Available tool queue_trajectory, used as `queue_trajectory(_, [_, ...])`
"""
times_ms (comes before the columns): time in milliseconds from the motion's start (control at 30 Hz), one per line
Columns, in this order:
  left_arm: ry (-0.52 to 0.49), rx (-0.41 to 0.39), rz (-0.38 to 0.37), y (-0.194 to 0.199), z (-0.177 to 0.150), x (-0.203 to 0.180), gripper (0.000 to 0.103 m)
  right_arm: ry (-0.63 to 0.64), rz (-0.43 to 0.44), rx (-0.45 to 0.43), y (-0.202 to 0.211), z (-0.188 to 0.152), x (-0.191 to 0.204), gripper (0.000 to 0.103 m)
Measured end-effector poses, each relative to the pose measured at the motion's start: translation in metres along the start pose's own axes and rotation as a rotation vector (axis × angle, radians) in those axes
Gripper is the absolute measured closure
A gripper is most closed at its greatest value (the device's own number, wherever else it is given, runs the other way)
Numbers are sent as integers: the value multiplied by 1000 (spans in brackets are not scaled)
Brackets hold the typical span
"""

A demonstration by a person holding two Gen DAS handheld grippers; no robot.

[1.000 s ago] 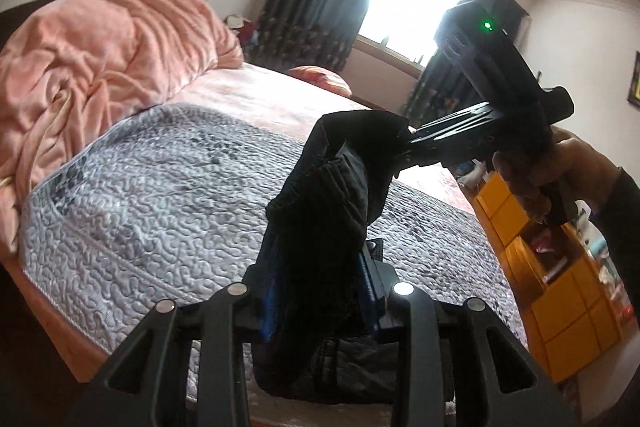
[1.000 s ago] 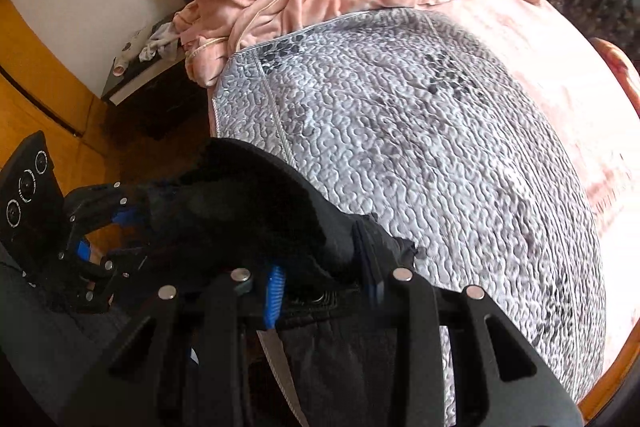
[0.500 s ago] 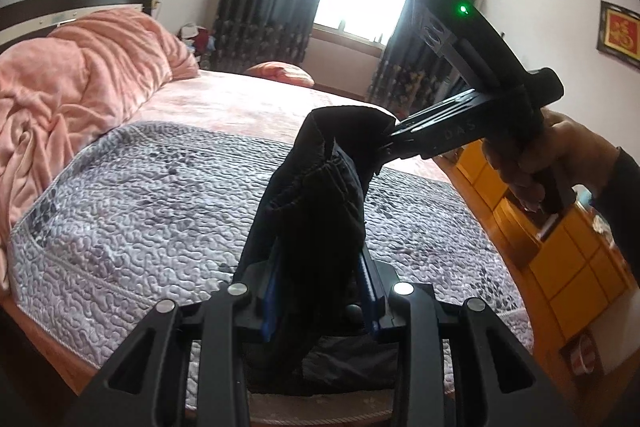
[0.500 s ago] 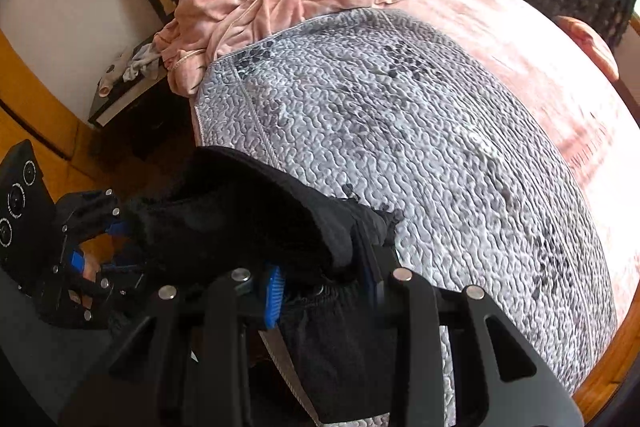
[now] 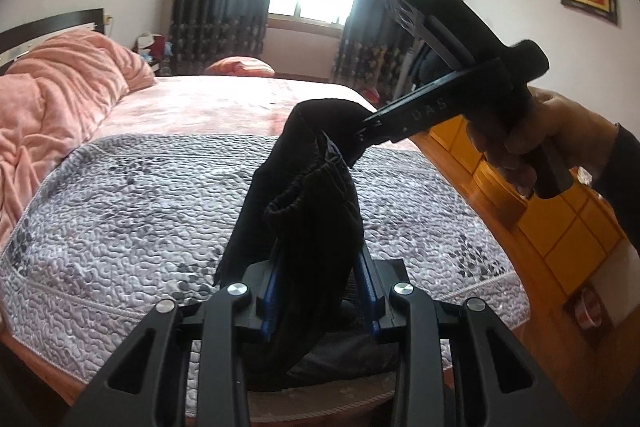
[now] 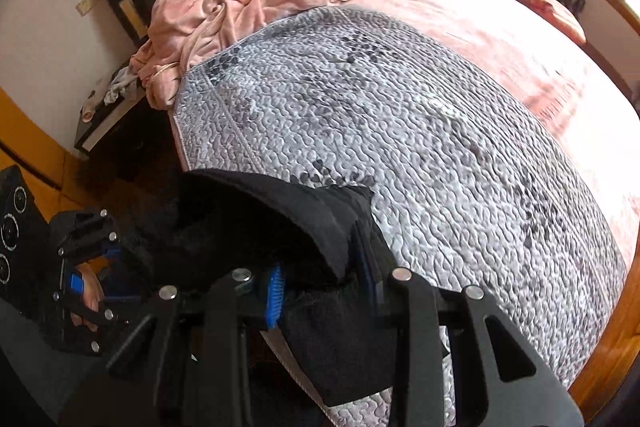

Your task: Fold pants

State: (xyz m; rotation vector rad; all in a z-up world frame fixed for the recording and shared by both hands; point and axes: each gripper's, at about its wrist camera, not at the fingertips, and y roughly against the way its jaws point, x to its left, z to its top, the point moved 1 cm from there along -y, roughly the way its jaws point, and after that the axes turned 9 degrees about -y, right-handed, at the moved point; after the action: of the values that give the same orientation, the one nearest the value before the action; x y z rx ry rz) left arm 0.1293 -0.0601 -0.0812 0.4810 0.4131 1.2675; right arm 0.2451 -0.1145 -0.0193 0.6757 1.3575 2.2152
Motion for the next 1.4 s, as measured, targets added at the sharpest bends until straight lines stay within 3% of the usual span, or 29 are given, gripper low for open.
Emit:
queue_trajectory(767, [-214,141,-121,-75,-29,-107,70,-158,-27,-10,-7,-93,-90,74])
queue_trajectory(933, [-241,185,-144,-97,-38,-123,72,-174,-35,1,-20,-110,-112,75])
queue_trajectory(1000, [-253,204,-154,-107,-42,-128,78,-174,-39,3,-25,-116,-119,75])
queue_trajectory(1400, [-306,344,-194,-174,-79,-153,78,-185,-81,33,-79,-166,-165,76])
